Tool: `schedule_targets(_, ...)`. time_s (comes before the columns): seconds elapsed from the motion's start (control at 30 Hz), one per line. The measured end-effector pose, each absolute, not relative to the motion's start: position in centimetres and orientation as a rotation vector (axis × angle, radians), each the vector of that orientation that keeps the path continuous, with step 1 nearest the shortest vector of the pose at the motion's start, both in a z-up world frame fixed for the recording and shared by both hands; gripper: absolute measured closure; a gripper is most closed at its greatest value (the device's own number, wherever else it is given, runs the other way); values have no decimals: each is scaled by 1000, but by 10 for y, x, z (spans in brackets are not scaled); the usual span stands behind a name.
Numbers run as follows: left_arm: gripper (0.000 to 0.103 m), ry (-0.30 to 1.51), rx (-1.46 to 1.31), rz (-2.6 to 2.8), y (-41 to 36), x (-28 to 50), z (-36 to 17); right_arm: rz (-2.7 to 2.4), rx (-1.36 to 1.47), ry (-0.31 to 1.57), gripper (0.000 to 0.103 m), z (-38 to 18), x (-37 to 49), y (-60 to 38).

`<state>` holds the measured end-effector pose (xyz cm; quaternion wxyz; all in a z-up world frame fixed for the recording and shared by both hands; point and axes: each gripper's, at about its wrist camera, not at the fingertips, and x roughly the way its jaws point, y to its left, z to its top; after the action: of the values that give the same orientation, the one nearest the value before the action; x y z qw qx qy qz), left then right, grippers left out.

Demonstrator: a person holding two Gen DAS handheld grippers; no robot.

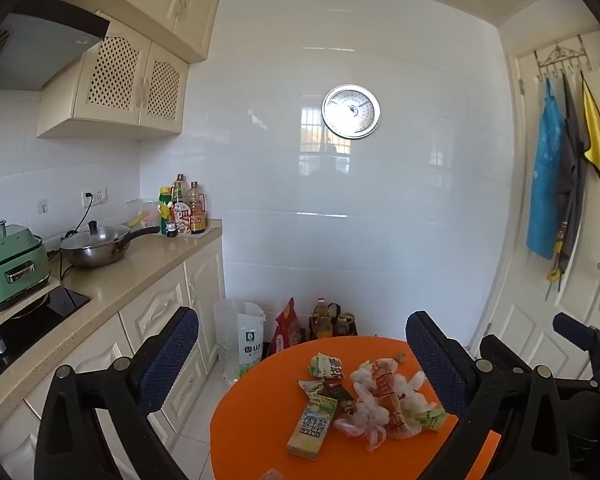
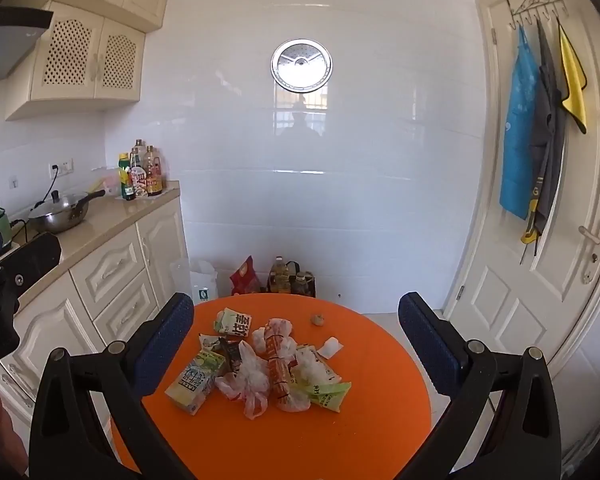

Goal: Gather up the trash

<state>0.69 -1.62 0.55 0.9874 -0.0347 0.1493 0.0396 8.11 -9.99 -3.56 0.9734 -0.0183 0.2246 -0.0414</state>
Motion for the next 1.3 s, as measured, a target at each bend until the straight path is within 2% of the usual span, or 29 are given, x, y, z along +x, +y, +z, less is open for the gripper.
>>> schedule_targets(0.83,1,359,-75,65,-17,46,-21,-56,25,478,0,-47,109,-124)
schedule_targets(1.3,1,486,-64,67,-7,99,-55,-14,26,593,0,-89,151,-124)
